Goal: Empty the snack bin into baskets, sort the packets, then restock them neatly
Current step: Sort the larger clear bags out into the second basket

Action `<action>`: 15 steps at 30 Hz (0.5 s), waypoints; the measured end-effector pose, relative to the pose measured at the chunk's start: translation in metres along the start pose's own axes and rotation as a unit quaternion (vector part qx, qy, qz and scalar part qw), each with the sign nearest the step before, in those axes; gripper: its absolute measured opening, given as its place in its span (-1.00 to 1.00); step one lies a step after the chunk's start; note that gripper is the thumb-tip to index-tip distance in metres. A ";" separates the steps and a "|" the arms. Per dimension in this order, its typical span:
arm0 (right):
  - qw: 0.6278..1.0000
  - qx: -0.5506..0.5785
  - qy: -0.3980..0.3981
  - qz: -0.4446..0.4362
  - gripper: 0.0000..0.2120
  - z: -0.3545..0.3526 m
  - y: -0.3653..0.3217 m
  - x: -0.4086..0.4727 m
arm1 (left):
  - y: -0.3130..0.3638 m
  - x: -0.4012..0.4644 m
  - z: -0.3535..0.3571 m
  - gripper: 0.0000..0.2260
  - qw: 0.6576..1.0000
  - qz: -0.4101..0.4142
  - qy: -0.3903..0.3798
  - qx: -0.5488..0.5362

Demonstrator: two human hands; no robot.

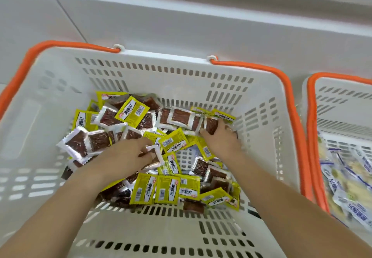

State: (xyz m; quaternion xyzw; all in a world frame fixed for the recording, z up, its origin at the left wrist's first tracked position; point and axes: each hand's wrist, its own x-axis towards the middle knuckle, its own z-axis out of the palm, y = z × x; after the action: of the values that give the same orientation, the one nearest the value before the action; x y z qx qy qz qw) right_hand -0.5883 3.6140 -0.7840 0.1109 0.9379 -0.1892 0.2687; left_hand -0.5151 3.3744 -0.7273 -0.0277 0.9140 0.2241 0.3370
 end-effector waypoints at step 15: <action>0.981 -0.052 -0.039 -0.180 -0.48 0.020 -0.028 -0.064 | 0.010 0.004 -0.002 -0.74 0.991 -0.002 0.120 -0.064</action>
State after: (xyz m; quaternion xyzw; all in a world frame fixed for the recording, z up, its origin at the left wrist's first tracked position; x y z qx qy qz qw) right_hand -0.5343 3.5737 -0.7561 -0.0816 0.9399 -0.1897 0.2720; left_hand -0.5213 3.3832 -0.7245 -0.0773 0.9317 0.2764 0.2228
